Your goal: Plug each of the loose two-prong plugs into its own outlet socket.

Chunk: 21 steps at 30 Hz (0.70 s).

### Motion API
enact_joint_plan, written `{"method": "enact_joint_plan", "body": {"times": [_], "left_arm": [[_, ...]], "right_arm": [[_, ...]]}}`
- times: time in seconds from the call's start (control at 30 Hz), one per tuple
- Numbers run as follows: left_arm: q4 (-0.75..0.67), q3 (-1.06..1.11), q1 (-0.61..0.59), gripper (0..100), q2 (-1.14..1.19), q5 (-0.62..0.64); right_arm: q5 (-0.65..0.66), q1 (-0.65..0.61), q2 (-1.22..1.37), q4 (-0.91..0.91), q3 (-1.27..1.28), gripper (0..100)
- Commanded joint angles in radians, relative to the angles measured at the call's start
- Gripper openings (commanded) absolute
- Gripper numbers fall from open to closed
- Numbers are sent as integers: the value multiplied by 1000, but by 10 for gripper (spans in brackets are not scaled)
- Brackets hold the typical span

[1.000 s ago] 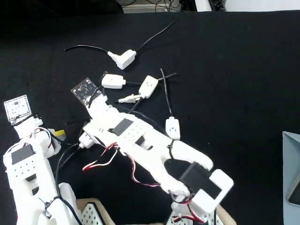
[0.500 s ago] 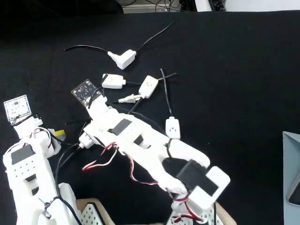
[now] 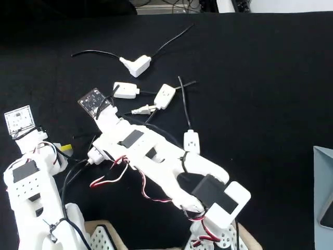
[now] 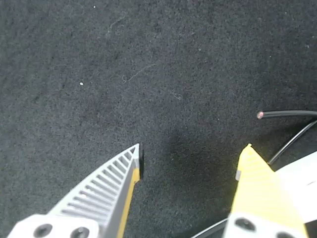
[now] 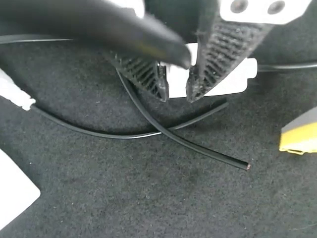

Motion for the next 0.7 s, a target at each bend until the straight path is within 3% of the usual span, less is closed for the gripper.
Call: {"method": "enact_joint_plan", "body": {"times": [0.0, 0.13, 0.37, 0.67], "left_arm": [[-15, -2, -10, 310, -18, 8], [-15, -2, -10, 310, -18, 6], [-18, 7, -8, 310, -18, 6], [-18, 7, -8, 310, -18, 6]], "right_arm": [[11, -2, -42, 31, -10, 11], [57, 61, -185, 32, -12, 11], [101, 305, -338, -6, -56, 11], [31, 548, -306, -298, -53, 12]]}}
